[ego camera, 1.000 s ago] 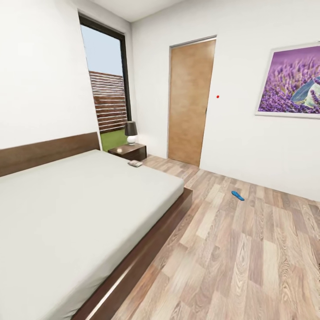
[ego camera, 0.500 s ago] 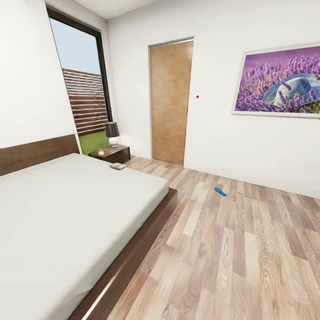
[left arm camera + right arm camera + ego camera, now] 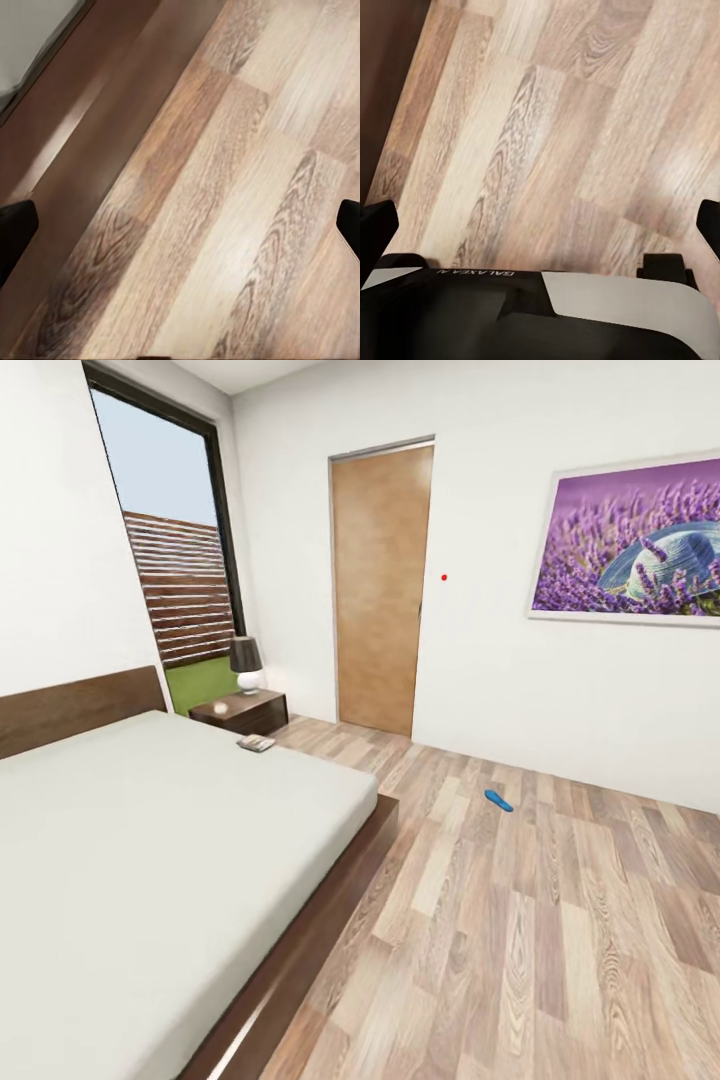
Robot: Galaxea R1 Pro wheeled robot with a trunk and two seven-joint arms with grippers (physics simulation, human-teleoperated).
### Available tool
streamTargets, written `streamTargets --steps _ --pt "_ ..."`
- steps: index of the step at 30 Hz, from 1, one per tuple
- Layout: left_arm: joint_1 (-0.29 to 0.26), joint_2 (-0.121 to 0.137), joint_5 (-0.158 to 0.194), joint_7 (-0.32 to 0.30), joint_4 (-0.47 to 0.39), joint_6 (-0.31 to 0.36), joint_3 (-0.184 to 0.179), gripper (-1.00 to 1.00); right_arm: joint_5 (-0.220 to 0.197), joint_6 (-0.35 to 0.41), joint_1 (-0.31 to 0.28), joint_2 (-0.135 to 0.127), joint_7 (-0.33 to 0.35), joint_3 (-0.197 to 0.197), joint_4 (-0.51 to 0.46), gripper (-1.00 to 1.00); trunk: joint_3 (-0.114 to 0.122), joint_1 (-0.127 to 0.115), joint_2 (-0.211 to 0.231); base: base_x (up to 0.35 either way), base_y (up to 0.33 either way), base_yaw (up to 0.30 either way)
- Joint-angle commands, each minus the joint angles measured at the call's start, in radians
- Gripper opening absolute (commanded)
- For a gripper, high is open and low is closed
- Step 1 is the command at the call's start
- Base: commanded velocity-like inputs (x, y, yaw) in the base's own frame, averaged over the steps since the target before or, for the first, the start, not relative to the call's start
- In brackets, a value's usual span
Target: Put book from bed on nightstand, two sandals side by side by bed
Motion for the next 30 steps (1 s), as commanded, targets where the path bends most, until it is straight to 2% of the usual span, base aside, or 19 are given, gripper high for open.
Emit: streamTargets --steps 1,5,10,30 --pt "0.000 0.000 0.001 0.000 0.000 -0.003 0.000 1.00 -0.004 0.000 0.000 0.000 0.006 -0.003 0.000 1.00 -0.001 0.001 0.000 0.323 -0.044 0.000" --pt "0.000 0.000 0.001 0.000 0.000 -0.003 0.000 1.00 -0.004 0.000 0.000 0.000 0.006 -0.003 0.000 1.00 -0.001 0.001 0.000 0.288 -0.059 0.000" --pt "0.000 0.000 0.001 0.000 0.000 -0.004 0.000 1.00 -0.004 0.000 0.000 0.000 0.006 -0.003 0.000 1.00 -0.001 0.001 0.000 0.086 -0.020 -0.066" --pt "0.000 0.000 0.000 0.000 0.000 -0.004 0.000 1.00 -0.004 0.000 0.000 0.000 0.006 -0.003 0.000 1.00 0.011 0.001 0.000 0.003 -0.001 -0.252"
